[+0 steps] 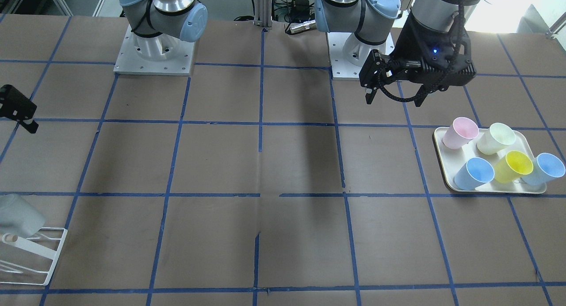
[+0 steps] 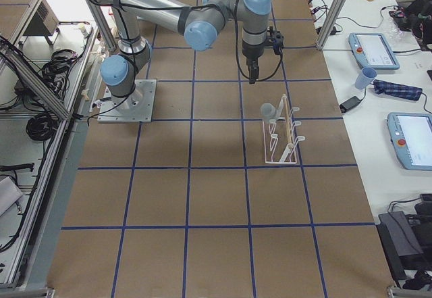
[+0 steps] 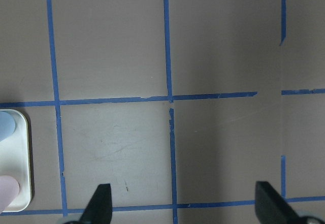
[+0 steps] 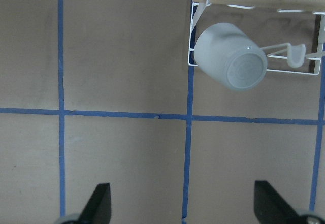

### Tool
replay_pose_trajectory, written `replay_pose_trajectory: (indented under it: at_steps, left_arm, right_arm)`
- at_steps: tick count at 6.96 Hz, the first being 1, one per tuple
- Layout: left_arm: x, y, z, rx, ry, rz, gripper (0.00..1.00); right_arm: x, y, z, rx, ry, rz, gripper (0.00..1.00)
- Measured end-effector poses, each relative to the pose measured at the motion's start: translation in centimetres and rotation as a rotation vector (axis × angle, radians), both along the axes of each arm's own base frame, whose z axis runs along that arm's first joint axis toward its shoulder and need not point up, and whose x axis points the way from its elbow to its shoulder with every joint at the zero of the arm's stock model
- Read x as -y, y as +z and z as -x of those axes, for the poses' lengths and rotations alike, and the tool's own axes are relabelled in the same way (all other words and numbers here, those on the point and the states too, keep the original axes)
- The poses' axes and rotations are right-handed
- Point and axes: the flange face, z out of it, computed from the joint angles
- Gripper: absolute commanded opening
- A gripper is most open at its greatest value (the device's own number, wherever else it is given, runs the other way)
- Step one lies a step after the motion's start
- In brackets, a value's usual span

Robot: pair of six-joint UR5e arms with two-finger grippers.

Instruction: Transfer IKEA cup to right arm and place on rack

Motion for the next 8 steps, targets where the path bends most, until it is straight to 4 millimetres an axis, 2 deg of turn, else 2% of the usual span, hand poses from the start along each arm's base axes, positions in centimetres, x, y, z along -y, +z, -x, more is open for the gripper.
replay_pose_trajectory:
  at_steps: [2, 3, 5, 6, 7, 8]
  left_arm:
    - [-0.2, 0.1, 0.0, 0.004, -0.007, 0.003, 1.00]
    - [-0.5, 0.3, 0.0, 0.005, -0.011, 0.007, 1.00]
    - [-0.7, 0.6, 0.0, 0.006, -0.012, 0.013, 1.00]
    - [-0.8, 0.6, 0.0, 0.005, -0.011, 0.013, 1.00]
    - [-0.9, 0.6, 0.0, 0.007, -0.010, 0.014, 1.00]
    - [-0.9, 0.7, -0.1, 0.008, -0.011, 0.016, 1.00]
  right_arm:
    - [-2.0, 2.3, -4.6, -0.011, -0.020, -0.022, 1.00]
    - [-2.9, 3.1, -7.8, -0.012, -0.043, -0.032, 1.00]
    - [-4.6, 4.0, -17.0, -0.013, -0.076, -0.038, 1.00]
    - [-5.6, 4.7, -21.0, -0.028, -0.084, -0.030, 1.00]
    - [-6.3, 6.1, -23.3, -0.050, -0.080, -0.015, 1.00]
    - [-6.6, 7.0, -24.4, -0.057, -0.072, -0.010, 1.00]
